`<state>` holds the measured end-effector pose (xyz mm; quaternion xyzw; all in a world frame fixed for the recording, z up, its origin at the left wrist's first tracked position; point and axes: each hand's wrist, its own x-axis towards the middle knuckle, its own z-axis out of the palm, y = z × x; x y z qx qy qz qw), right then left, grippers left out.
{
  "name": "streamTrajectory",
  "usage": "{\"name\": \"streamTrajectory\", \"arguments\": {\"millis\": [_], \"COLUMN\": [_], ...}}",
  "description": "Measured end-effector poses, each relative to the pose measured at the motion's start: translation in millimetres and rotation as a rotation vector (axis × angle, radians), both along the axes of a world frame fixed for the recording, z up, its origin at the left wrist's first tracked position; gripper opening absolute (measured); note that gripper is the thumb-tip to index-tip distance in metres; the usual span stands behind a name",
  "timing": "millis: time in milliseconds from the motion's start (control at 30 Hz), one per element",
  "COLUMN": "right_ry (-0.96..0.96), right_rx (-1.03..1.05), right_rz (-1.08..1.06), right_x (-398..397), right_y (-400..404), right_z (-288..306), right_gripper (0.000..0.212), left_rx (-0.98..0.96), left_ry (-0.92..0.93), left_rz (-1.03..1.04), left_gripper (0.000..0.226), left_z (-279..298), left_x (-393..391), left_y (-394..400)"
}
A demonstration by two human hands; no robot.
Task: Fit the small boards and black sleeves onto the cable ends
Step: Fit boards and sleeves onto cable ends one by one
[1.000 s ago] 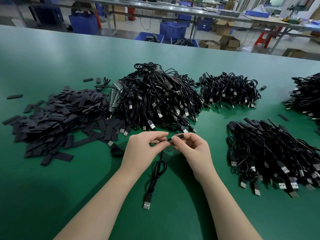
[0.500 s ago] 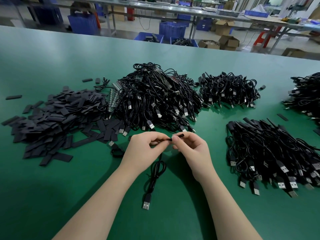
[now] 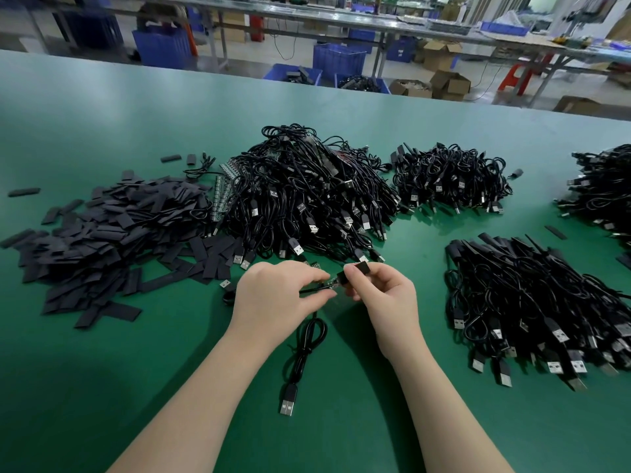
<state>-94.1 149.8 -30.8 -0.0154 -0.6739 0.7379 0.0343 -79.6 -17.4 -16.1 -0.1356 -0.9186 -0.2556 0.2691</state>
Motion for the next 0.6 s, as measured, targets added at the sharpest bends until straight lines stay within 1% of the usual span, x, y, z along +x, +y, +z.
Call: {"name": "streamTrajectory", "arguments": {"millis": [133,267,433,500,600], "right_ry": [-0.012,-0.024,-0.03,-0.035,-0.036], "right_rx": [-0.064,-0.139,-0.119,-0.109,-0.105], "right_rz": [0.011,0.09,0.111,0.11,0.103], "right_x": [-1.1,-1.7,-1.1,-1.4,-1.4], "right_y": [0.7,3.5,4.8,4.6,3.6], "right_z": [-0.9,0.3,1.0,0.5,1.4], "right_gripper": [0.01,0.015,0.026,0.022,0.012], "left_rx": [-0.01,-0.03,-0.052,-0.041,0.005], "left_ry": [0.066,0.085,0.114,0.101,0.095], "left_rz": [-0.03,-0.066,-0.093,-0.095,-0.094], "left_gripper": [0.017,0.019,0.022,0.025,0.023], "left_z": [-5.0,-6.6,-6.7,-7.1,-7.3], "left_x": [-1.2,-3.5,-3.4,-3.2,-2.1], "left_y": [2.4,1.7,-0.8,-0.6,1.5]}}
